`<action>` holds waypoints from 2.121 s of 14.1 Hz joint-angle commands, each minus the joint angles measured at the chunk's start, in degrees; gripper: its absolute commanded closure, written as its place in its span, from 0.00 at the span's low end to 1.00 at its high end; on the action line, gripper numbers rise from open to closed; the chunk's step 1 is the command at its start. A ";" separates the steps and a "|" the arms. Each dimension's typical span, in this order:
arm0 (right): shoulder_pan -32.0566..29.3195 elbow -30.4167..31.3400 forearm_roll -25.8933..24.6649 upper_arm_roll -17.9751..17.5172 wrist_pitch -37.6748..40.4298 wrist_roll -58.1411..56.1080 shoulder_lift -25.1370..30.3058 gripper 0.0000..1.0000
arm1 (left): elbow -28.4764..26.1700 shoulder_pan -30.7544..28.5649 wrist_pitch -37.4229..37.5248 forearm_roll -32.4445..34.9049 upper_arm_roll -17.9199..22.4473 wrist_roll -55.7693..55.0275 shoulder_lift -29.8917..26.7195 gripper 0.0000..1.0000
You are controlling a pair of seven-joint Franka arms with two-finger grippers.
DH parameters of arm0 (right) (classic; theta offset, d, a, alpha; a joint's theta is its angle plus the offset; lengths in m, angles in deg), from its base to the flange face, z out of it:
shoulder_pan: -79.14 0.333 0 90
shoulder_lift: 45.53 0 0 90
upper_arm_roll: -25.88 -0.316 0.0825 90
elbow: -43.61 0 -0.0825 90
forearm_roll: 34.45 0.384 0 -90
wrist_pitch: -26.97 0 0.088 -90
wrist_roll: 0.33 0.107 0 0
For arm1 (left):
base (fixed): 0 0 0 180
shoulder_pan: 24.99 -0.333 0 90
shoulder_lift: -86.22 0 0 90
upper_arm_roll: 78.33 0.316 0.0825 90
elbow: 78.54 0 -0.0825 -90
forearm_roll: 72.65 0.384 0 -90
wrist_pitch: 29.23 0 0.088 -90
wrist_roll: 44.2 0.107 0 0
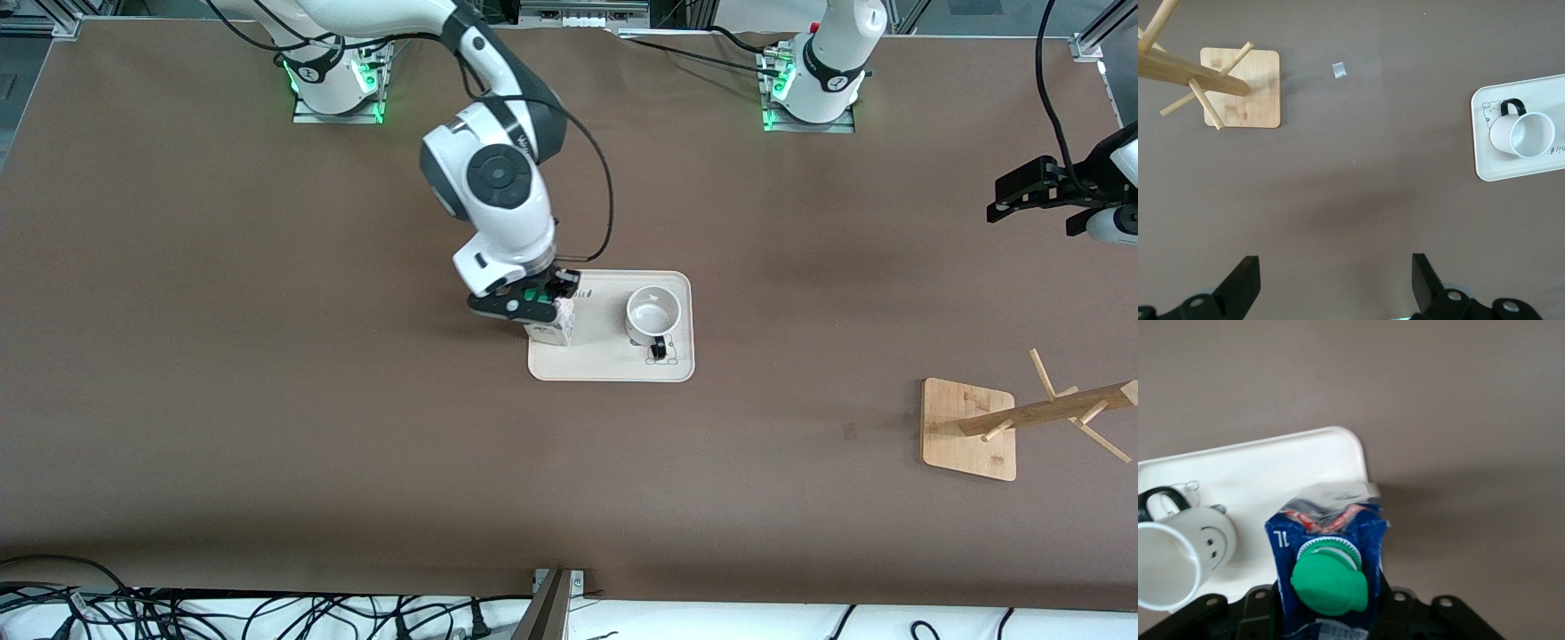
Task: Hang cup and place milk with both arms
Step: 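Carry the carton off the tray with the right gripper while the left gripper approaches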
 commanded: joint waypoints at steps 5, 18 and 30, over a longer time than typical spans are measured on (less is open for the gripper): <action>-12.63 0.85 0.18 2.60 14.87 -25.86 7.19 0.55 | 1.13 0.89 1.46 -1.91 -4.05 0.12 3.39 0.00; -13.07 22.22 4.14 16.24 1.26 -46.91 11.60 0.18 | 7.10 -1.74 1.72 -10.00 -14.97 6.00 17.28 0.00; -13.34 10.46 3.96 18.17 11.43 -46.39 15.10 0.00 | 6.66 8.79 -2.57 -5.51 -15.76 -10.66 22.02 0.00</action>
